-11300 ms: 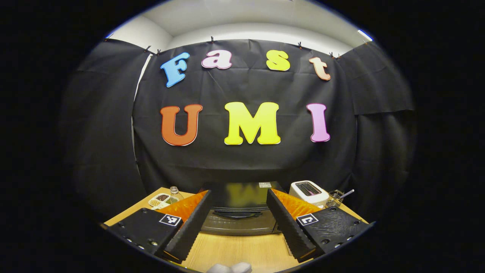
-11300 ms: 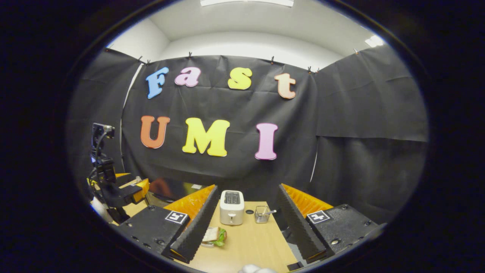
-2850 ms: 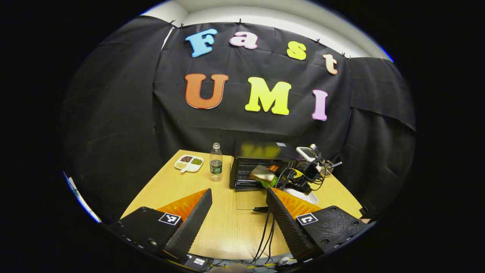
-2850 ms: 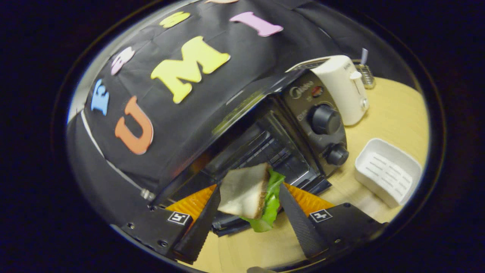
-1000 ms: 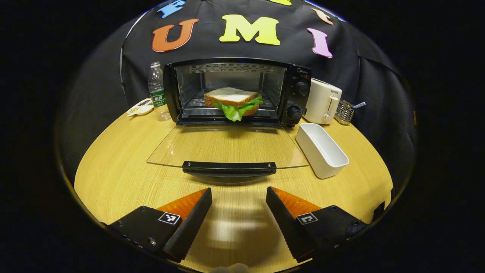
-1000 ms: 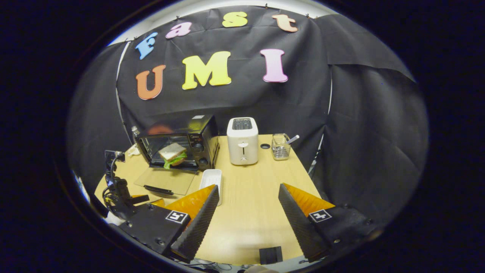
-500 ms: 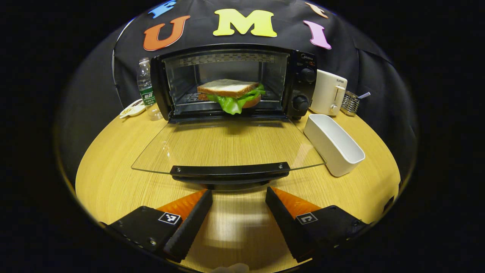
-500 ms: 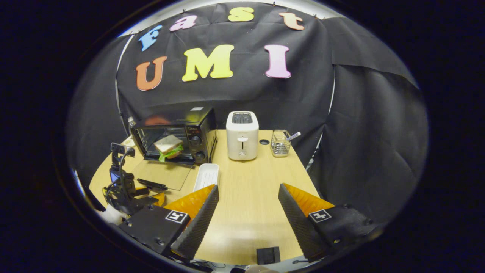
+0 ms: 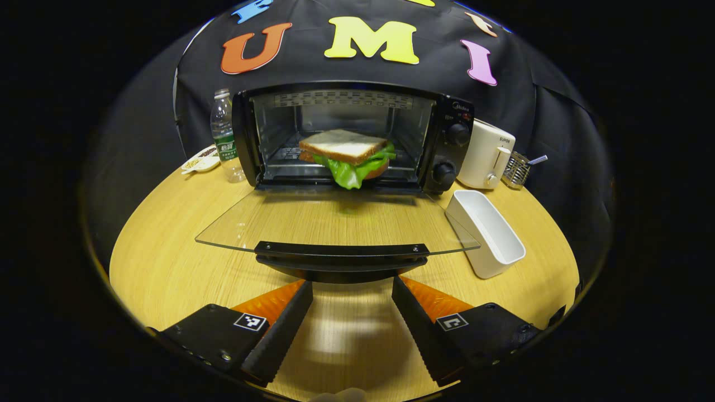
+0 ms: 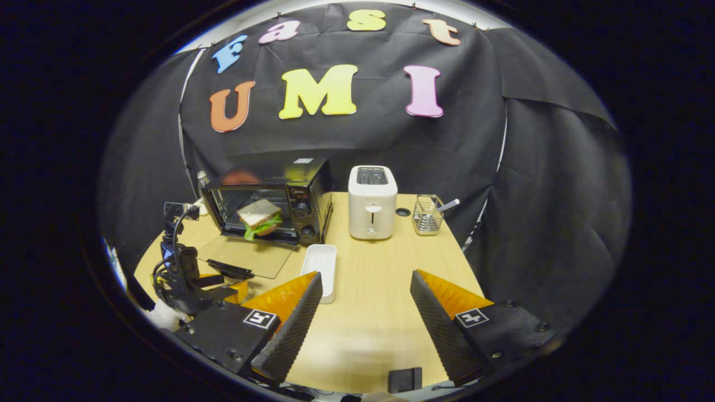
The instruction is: Open the electric oven with the left hand, put the food in, and close the electric oven.
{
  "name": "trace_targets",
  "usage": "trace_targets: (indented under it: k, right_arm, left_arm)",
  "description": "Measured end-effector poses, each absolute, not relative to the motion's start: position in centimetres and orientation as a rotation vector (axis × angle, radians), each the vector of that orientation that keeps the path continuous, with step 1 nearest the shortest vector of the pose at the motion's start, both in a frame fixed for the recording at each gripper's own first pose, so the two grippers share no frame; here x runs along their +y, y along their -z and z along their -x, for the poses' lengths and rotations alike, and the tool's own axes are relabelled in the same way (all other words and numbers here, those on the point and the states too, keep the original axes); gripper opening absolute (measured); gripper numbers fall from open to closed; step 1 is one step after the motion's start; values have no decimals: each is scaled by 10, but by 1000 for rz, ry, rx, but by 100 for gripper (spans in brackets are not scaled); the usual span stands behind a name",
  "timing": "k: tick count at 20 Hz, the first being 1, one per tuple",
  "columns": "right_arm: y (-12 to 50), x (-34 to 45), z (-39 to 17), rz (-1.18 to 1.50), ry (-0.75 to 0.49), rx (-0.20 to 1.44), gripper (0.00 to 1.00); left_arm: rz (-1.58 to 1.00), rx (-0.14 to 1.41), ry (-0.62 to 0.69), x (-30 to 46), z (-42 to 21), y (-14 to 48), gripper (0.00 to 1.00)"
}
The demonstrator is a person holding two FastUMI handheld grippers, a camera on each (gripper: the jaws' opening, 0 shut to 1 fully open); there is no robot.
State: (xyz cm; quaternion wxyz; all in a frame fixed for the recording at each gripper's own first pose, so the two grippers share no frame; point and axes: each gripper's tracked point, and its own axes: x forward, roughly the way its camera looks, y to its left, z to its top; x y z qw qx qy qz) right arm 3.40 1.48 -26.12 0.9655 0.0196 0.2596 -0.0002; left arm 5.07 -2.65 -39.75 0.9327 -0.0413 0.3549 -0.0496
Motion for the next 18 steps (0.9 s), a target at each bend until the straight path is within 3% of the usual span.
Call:
trace_targets:
  k: [11,12,13,14,15,16,18]
  right_arm:
    - [283,-20,-16,-128,64,567,100]
    - [284,-26,-14,-129,79,571,91]
    - [286,-32,-12,-133,91,576,91]
    - [287,-35,-10,-142,102,581,100]
    - [287,-37,-8,-150,108,582,100]
    - [287,-39,-8,-150,111,584,91]
    - [286,-41,-9,-141,110,579,91]
  left_arm:
    - [32,588,126,-27,-115,320,95]
    - [33,578,124,-26,-123,315,95]
    - [35,567,122,-26,-131,311,94]
    - [36,557,118,-25,-139,307,94]
    - [36,547,114,-24,-147,303,95]
    - [31,533,113,-24,-156,298,94]
    - [21,508,101,-21,-174,291,94]
